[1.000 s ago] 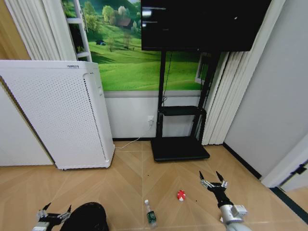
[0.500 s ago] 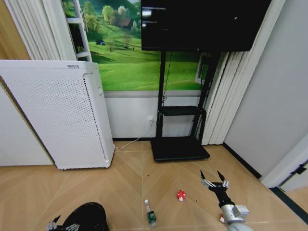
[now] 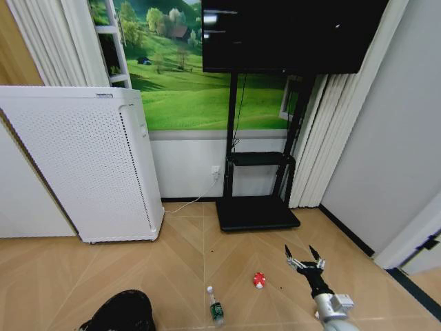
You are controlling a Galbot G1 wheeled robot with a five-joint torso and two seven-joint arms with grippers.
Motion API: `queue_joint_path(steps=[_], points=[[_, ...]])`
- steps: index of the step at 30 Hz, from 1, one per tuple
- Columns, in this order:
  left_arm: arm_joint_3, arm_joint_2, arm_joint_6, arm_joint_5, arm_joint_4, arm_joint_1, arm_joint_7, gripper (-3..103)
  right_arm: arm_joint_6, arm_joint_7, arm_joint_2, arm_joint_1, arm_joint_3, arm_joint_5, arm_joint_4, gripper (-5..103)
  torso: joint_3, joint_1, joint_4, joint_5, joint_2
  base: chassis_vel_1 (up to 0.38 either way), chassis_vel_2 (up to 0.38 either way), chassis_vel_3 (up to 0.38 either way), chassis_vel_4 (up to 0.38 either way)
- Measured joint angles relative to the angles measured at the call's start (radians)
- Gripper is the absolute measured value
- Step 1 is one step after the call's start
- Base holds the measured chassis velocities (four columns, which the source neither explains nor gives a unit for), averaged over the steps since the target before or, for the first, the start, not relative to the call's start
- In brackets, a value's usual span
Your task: Pick up the trash bin and place the garbage on the floor into it.
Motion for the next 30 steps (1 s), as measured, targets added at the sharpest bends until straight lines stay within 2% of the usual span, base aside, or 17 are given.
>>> queue_joint_path(steps=[12,14,16,18,21,24,27,28,30], points=[[0.017,0.0,-0.002,0.023,0.043,-0.019,0.02,98,0.0,0.0,0.001,0.009,-0.009,-0.004,-0.008,100,0.0,0.0,-0.0001,0.0001,0.0,0.0,0.0,0.0,0.0],[0.016,0.0,-0.002,0.028,0.046,-0.019,0.024,97,0.0,0.0,0.001,0.01,-0.01,-0.005,-0.009,100,0.0,0.0,0.0,0.0001,0.0,0.0,0.0,0.0,0.0],[0.011,-0.001,0.0,0.035,0.048,-0.016,0.043,89,0.0,0.0,0.002,0.014,-0.014,-0.007,-0.011,100,0.0,0.0,0.0,0.0002,0.0,0.0,0.0,0.0,0.0],[0.01,-0.002,0.001,0.037,0.048,-0.015,0.05,89,0.0,0.0,0.002,0.015,-0.016,-0.008,-0.012,100,0.0,0.0,-0.0002,0.0003,0.0,0.0,0.0,0.0,0.0],[0.006,-0.004,0.001,0.049,0.049,-0.012,0.071,74,0.0,0.002,0.003,0.017,-0.02,-0.01,-0.013,100,0.0,0.0,-0.0001,0.0008,0.0,0.0,0.0,0.0,0.0],[0.005,-0.006,0.0,0.054,0.049,-0.011,0.075,68,0.0,0.003,0.003,0.017,-0.02,-0.01,-0.014,100,0.0,0.0,-0.0001,0.0009,0.0,0.0,0.0,0.0,0.0],[0.006,-0.009,-0.005,0.06,0.05,-0.011,0.079,51,0.0,0.003,0.0,0.016,-0.02,-0.01,-0.014,100,0.0,0.0,-0.0001,0.0006,0.0,0.0,0.0,0.0,0.0],[0.006,-0.009,-0.005,0.06,0.05,-0.011,0.079,51,0.0,0.003,0.0,0.016,-0.02,-0.01,-0.014,100,0.0,0.0,-0.0001,0.0006,0.0,0.0,0.0,0.0,0.0],[0.006,-0.01,-0.006,0.061,0.05,-0.012,0.08,42,0.0,0.003,0.0,0.014,-0.02,-0.01,-0.014,100,0.0,0.0,0.0003,0.0008,0.0,0.0,0.0,0.0,0.0]])
